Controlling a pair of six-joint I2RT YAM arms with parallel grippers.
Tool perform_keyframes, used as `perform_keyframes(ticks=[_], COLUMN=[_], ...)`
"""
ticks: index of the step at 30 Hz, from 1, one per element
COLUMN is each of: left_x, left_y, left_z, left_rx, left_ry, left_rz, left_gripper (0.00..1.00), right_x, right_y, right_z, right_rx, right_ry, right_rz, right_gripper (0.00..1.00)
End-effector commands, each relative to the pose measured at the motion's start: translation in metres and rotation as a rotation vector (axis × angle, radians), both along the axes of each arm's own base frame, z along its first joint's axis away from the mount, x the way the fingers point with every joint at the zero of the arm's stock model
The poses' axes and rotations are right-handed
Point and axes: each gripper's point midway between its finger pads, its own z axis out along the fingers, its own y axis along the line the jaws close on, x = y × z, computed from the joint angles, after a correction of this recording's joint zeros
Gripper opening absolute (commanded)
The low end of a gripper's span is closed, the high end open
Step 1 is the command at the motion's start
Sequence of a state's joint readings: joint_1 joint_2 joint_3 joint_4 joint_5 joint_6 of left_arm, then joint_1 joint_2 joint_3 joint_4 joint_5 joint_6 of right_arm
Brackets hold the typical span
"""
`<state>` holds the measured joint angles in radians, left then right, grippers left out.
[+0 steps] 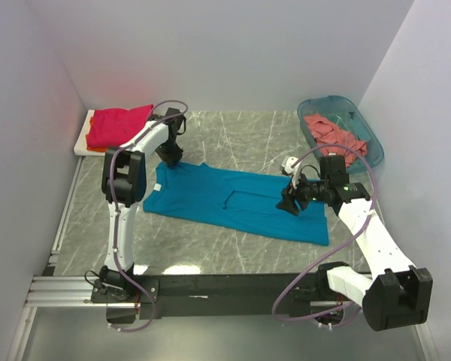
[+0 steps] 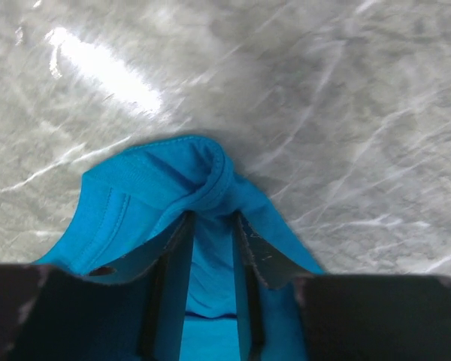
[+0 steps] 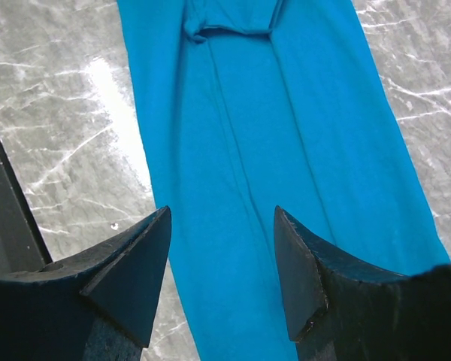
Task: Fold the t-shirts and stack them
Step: Fold the tshirt
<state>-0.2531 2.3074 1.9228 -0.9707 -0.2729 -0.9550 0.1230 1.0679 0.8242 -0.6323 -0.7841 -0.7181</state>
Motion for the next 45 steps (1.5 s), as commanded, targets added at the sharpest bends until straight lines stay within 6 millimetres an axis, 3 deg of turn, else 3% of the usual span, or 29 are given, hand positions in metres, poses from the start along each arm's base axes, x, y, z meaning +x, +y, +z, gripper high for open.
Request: perform_keyframes(ticks=[1, 4, 6, 7, 8, 10, 11, 14, 17, 20, 21, 22, 23, 24, 25, 26, 27, 28, 30, 31, 33, 34, 35, 36, 37, 39, 40, 43, 45], left_x=[0.018, 0.031, 0.046, 0.050, 0.066, 0.078, 0.095, 0.117, 0.143, 0.161, 0.165, 0.167, 0.166, 0.167, 0.158, 0.155, 0.139, 0.129, 0.111, 0.082, 0.054, 0.023, 0.009, -0.007, -0.036, -0.065, -0.090, -0.130, -0.146], left_y=[-0.009, -0.024, -0.044, -0.050, -0.061, -0.077, -0.086, -0.104, -0.118, -0.122, -0.119, -0.114, -0.110, -0.096, -0.086, -0.071, -0.052, -0.038, 0.001, 0.016, 0.051, 0.060, 0.083, 0.091, 0.097, 0.111, 0.115, 0.121, 0.131], left_z=[-0.023, -0.036, -0.033, -0.044, -0.034, -0.040, -0.028, -0.011, 0.028, 0.091, 0.109, 0.147, 0.167, 0.185, 0.222, 0.240, 0.294, 0.288, 0.319, 0.336, 0.351, 0.356, 0.357, 0.354, 0.349, 0.338, 0.326, 0.295, 0.279], left_rx=[-0.023, -0.084, -0.159, -0.181, -0.215, -0.278, -0.313, -0.412, -0.504, -0.506, -0.493, -0.483, -0.471, -0.434, -0.404, -0.350, -0.286, -0.248, -0.165, -0.148, -0.131, -0.141, -0.137, -0.139, -0.128, -0.074, -0.040, 0.037, 0.102], left_ry=[-0.004, -0.010, -0.043, -0.038, -0.089, -0.111, -0.178, -0.275, -0.424, -0.596, -0.644, -0.718, -0.757, -0.794, -0.851, -0.886, -0.978, -0.959, -1.025, -1.050, -1.083, -1.091, -1.095, -1.086, -1.081, -1.068, -1.063, -1.020, -0.976], left_rz=[-0.057, -0.113, -0.168, -0.186, -0.208, -0.246, -0.265, -0.304, -0.347, -0.412, -0.439, -0.457, -0.472, -0.488, -0.495, -0.479, -0.493, -0.473, -0.398, -0.373, -0.294, -0.278, -0.229, -0.216, -0.199, -0.187, -0.175, -0.192, -0.184], left_gripper=[0.32, 0.31, 0.31, 0.31, 0.31, 0.32, 0.33, 0.39, 0.44, 0.50, 0.51, 0.53, 0.53, 0.54, 0.57, 0.59, 0.64, 0.68, 0.77, 0.83, 0.90, 0.91, 0.91, 0.91, 0.91, 0.91, 0.92, 0.92, 0.91], right_x=[-0.003, -0.004, -0.003, -0.004, -0.004, -0.004, -0.004, -0.002, -0.005, -0.003, -0.006, -0.005, 0.000, 0.001, 0.006, 0.010, 0.019, 0.024, 0.046, 0.041, 0.053, 0.052, 0.057, 0.063, 0.067, 0.075, 0.078, 0.084, 0.089], right_y=[0.001, 0.000, -0.001, -0.001, -0.001, -0.002, -0.002, -0.002, 0.005, 0.014, 0.033, 0.041, 0.044, 0.068, 0.078, 0.090, 0.111, 0.122, 0.147, 0.167, 0.195, 0.205, 0.214, 0.225, 0.228, 0.240, 0.243, 0.255, 0.260], right_z=[0.008, 0.010, 0.011, 0.010, 0.009, 0.006, 0.006, 0.001, -0.006, -0.019, -0.019, -0.024, -0.027, -0.016, -0.024, -0.024, -0.025, -0.026, -0.032, -0.035, -0.027, -0.044, -0.045, -0.039, -0.056, -0.067, -0.069, -0.079, -0.086], right_rx=[0.027, 0.032, 0.033, 0.030, 0.029, 0.023, 0.021, 0.014, -0.011, -0.137, -0.169, -0.200, -0.251, -0.244, -0.271, -0.290, -0.317, -0.338, -0.391, -0.404, -0.396, -0.445, -0.448, -0.436, -0.481, -0.507, -0.519, -0.536, -0.551], right_ry=[-0.020, -0.026, -0.030, -0.025, -0.021, -0.010, -0.007, 0.017, 0.041, 0.014, -0.022, -0.021, -0.041, -0.082, -0.066, -0.079, -0.089, -0.098, -0.114, -0.126, -0.155, -0.157, -0.178, -0.190, -0.179, -0.176, -0.177, -0.176, -0.184], right_rz=[0.018, 0.012, 0.011, 0.011, 0.013, 0.011, 0.011, 0.013, 0.053, 0.094, 0.148, 0.166, 0.154, 0.183, 0.180, 0.188, 0.177, 0.160, 0.092, 0.103, 0.063, 0.061, 0.037, 0.012, 0.003, -0.034, -0.041, -0.042, -0.049], right_gripper=[0.63, 0.63, 0.63, 0.63, 0.63, 0.63, 0.63, 0.63, 0.63, 0.63, 0.63, 0.63, 0.63, 0.63, 0.63, 0.63, 0.63, 0.63, 0.62, 0.62, 0.62, 0.62, 0.62, 0.62, 0.62, 0.62, 0.60, 0.59, 0.59])
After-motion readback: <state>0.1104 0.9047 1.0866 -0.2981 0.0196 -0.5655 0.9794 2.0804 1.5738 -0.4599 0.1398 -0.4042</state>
